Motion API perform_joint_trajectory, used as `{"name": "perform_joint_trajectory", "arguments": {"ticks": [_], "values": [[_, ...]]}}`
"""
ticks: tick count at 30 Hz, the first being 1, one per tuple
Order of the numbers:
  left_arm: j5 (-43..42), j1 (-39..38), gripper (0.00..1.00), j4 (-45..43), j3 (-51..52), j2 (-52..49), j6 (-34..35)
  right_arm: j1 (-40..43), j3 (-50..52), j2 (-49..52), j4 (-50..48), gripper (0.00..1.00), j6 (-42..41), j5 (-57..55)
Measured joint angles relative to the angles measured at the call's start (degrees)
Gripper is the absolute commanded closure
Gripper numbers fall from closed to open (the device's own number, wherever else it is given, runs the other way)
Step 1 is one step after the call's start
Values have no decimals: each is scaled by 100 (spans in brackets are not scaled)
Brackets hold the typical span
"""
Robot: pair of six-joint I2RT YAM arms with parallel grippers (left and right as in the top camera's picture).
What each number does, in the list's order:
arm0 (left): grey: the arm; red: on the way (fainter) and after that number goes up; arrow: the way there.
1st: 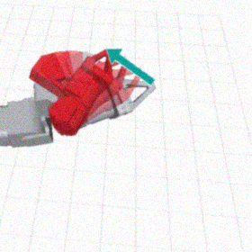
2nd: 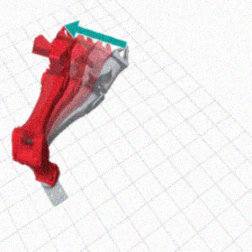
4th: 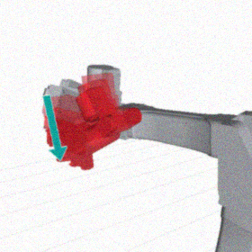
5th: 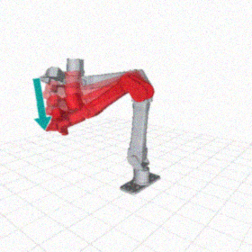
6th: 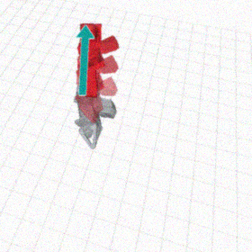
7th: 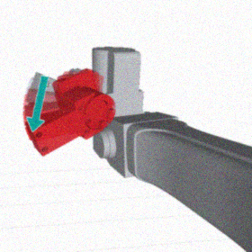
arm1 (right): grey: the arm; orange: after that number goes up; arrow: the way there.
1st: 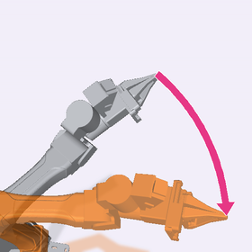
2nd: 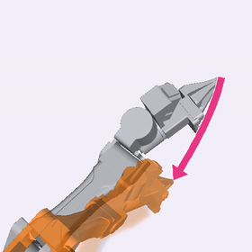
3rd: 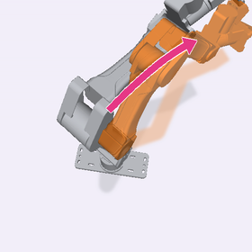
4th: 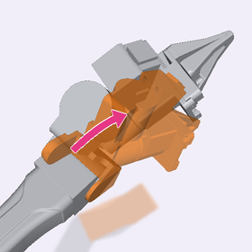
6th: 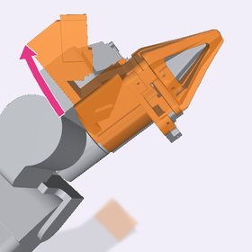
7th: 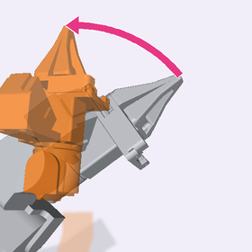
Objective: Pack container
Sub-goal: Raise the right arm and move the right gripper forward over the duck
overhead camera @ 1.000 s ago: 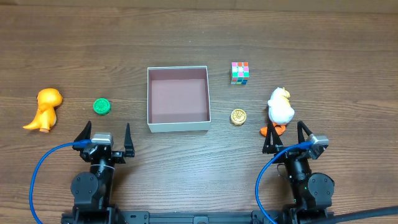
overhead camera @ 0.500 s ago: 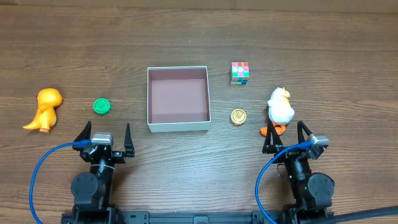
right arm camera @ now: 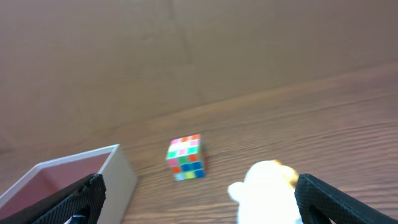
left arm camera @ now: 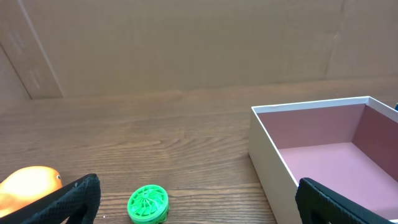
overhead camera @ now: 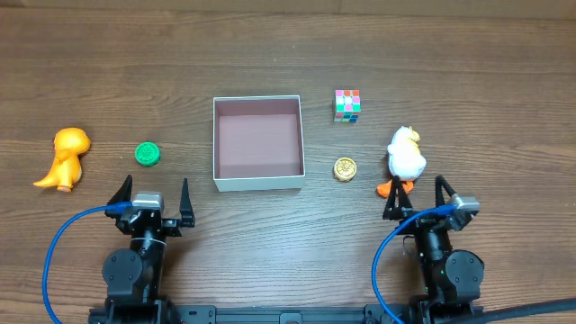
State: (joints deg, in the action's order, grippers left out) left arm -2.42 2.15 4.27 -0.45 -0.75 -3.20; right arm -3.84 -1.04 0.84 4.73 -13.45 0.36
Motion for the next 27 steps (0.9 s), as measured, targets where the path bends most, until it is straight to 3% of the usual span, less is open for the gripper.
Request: {"name": "perform_joint_trajectory", "arguments": {"ticks": [16, 27], "values": [[0, 0, 0, 0, 0, 0, 0, 0, 0, 0, -7, 0, -2, -385], [0, 0, 0, 0, 0, 0, 0, 0, 0, 0, -455, 0, -2, 522]]}}
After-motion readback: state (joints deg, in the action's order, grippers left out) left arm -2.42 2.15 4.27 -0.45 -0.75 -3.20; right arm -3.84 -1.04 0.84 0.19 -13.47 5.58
